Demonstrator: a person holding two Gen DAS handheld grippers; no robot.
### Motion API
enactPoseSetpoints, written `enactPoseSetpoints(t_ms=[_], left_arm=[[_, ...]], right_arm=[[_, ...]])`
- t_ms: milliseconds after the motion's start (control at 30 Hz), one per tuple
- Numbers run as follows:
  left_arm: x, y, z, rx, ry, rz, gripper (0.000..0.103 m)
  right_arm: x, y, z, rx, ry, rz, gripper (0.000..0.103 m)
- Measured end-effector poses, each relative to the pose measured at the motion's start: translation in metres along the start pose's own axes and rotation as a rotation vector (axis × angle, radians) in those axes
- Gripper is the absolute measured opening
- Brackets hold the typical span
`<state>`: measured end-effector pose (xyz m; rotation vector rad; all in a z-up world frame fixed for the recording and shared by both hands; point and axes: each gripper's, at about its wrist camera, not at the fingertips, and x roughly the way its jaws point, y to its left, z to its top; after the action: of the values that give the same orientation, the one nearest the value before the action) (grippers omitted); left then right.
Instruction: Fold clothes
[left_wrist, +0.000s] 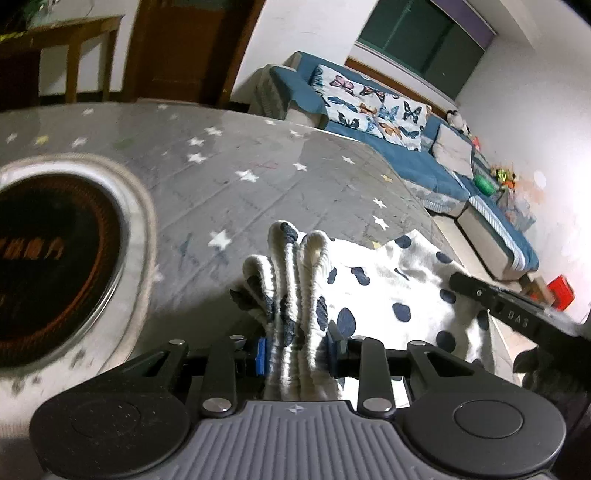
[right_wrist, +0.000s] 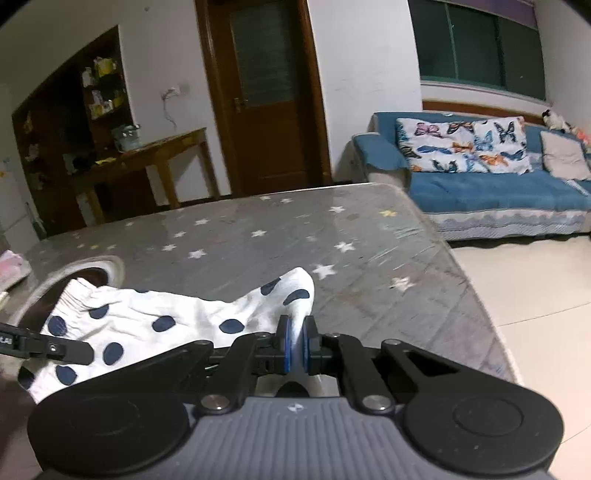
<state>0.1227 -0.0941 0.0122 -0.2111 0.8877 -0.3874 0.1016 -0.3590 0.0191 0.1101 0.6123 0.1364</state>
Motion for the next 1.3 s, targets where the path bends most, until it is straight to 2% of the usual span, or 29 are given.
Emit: enactPoseSetpoints(t_ms=[200,300,433,600,767,867,933,1033,1133,1300], left_arm=[[0.016,-0.009,0.004,0.031,0.013,0.035,0.036],[0.020,-0.010,0.004,0.047,0.020,0.053,0.045],[0.017,-0.005,0.006,0.049,0.023,0.083,0.057],[0.000,0.001,0.013,0.067,-0.031,0.110,0.073],[-0.011,-0.001,0.023,0.091,-0.094,0.123,0.073],[-0.006,-0.005,0.028,0.107,-0.109,0.126,0.073],[0.003,-0.007,0.029,0.129,-0.108,0.149,0.073],[0.018,-0.007,0.029,0.163,-0.099,0.192,0.073],[0.028,-0.002,0.031,0.162,-0.083,0.201,0.073],[0.039,0.002,0.034,0.168,-0.065,0.201,0.073]], right_arm=[[0.023,-0.010,-0.005,0.003,0.052,-0.042,0.008],[0.030,-0.014,-0.011,0.001,0.079,-0.061,0.013],[0.024,-0.015,-0.011,-0.008,0.069,-0.074,0.018],[-0.003,-0.008,-0.016,-0.040,0.037,-0.045,0.027],[-0.020,0.005,-0.036,-0.087,0.063,-0.007,0.027],[-0.021,0.011,-0.051,-0.129,0.099,-0.004,0.035],[-0.021,0.012,-0.056,-0.151,0.111,-0.012,0.036],[-0.024,0.016,-0.046,-0.163,0.096,-0.005,0.037],[-0.021,0.021,-0.030,-0.173,0.072,0.011,0.039],[0.015,0.028,0.003,-0.142,0.066,0.049,0.042]])
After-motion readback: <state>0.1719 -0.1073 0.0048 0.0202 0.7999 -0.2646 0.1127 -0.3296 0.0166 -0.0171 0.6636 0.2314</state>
